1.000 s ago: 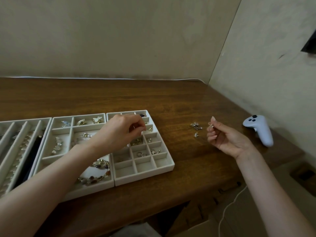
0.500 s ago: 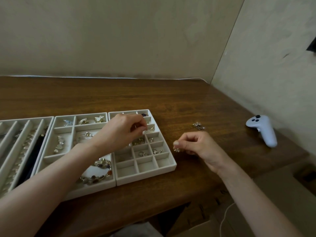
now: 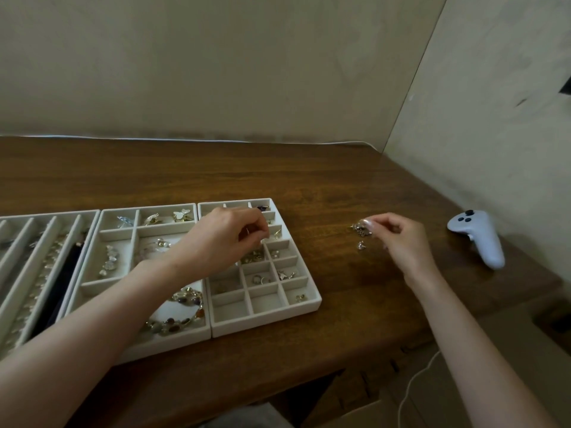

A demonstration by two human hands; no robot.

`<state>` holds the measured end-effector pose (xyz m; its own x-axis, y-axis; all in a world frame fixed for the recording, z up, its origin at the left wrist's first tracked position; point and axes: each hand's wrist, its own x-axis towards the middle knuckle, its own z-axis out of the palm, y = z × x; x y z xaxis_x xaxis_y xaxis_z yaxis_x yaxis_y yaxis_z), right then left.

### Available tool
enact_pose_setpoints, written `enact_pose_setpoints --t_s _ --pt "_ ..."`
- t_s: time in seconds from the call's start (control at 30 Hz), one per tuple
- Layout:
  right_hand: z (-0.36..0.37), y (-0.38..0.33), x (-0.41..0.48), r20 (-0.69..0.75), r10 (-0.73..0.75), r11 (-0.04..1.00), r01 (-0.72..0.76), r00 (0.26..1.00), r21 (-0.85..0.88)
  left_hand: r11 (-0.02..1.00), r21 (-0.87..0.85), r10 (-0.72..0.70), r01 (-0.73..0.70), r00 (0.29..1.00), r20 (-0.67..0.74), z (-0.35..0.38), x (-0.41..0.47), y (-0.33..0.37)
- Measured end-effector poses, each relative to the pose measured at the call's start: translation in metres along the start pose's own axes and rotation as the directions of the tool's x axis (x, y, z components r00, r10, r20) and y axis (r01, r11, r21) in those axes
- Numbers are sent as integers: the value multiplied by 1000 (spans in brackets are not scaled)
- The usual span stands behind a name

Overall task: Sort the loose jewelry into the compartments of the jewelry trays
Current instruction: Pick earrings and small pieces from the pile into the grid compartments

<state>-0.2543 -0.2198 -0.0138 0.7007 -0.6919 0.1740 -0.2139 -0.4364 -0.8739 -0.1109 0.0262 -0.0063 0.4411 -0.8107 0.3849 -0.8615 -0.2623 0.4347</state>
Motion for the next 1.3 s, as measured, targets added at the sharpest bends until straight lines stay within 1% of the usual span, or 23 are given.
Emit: enact_pose_setpoints --t_s 0.03,0.1,0.17,0.23,0.37,0.43,0.53,0.63,0.73,0.87,0.97,1.03,1.1,1.13,1.23,1.3 --pt "-4 9 7 -38 18 1000 -19 999 -23 1000 2 1 -1 1000 0 0 0 0" --pt "-10 22 18 -62 47 998 -50 997 -49 1000 3 2 -2 1000 0 0 0 1" --pt "-13 27 24 -54 67 995 -71 996 -70 1000 5 6 -6 1000 4 1 -1 1" --pt "-13 26 25 -14 66 994 -67 998 -90 1000 5 12 -12 1000 6 1 -1 1" --pt "-8 21 18 140 7 994 8 990 -106 1000 7 7 -7 1000 1 1 0 -1" --pt "-8 21 15 186 -35 984 67 982 -168 1000 8 8 -8 1000 4 2 0 -1" --pt "-6 24 16 208 -45 949 107 977 -296 1000 13 3 -3 1000 8 2 0 -1" --pt "-3 26 17 180 -49 928 112 982 -354 1000 14 1 -1 1000 5 1 0 -1" --pt "-4 26 15 150 -78 938 124 986 -323 1000 16 9 -9 1000 4 1 0 -1" --pt "-5 23 14 91 -77 974 95 993 -204 1000 11 11 -11 1000 2 1 0 -1" --pt "-5 23 15 130 -88 970 115 988 -212 1000 15 12 -12 1000 6 1 -1 0" --pt "-4 22 22 90 -122 967 138 989 -213 1000 17 13 -13 1000 5 1 0 0" --pt "-2 21 34 32 -175 939 176 984 -294 1000 15 16 -16 1000 0 1 0 0" --pt "-1 21 40 26 -189 920 186 982 -344 1000 14 15 -15 1000 -2 1 0 -1" --pt "4 17 53 109 -161 856 194 981 -480 1000 12 9 -9 1000 0 2 0 -2" --pt "8 15 57 165 -121 827 191 979 -528 1000 10 8 -8 1000 -4 2 -1 -2"
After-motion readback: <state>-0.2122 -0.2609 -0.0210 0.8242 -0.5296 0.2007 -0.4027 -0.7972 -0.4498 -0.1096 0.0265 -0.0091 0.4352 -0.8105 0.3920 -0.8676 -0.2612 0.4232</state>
